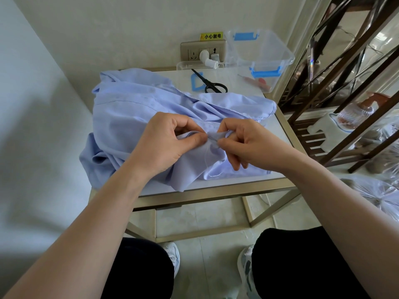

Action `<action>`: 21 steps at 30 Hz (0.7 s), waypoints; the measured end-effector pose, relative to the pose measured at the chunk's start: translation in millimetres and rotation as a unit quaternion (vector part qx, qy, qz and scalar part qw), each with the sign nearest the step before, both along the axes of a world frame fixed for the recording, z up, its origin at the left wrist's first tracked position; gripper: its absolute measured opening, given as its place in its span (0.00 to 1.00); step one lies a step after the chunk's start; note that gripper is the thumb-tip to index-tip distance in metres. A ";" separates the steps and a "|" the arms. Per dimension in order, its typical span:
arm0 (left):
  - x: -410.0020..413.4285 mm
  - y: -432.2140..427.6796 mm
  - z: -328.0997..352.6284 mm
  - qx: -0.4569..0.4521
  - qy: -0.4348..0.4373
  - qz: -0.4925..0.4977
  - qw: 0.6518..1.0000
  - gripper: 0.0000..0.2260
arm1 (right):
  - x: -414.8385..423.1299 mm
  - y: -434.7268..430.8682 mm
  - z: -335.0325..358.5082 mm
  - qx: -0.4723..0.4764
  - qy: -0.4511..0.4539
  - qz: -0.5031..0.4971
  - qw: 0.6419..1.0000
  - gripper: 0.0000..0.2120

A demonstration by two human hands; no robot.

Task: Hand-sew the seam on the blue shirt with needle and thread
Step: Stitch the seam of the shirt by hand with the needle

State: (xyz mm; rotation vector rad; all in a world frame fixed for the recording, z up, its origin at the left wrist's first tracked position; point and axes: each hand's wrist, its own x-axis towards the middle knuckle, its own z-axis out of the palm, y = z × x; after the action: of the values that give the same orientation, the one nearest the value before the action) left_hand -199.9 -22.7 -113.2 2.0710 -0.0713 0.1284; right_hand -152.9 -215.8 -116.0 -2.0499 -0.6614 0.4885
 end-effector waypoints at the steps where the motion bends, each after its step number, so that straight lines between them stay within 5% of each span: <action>1: -0.3 0.7 0.5 -0.006 0.001 0.004 1.000 0.02 | 0.3 -0.2 0.6 0.008 0.000 -0.002 1.000 0.05; 21: -0.8 5.0 4.2 -0.121 0.075 -0.044 0.989 0.07 | 6.8 -10.1 4.4 0.083 0.029 0.011 0.996 0.06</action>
State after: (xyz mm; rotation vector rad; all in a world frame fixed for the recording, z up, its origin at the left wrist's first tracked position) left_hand -200.8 -17.7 -109.0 1.8262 -0.0524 -0.0712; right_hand -146.1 -225.9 -111.6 -1.8672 -0.6684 0.4864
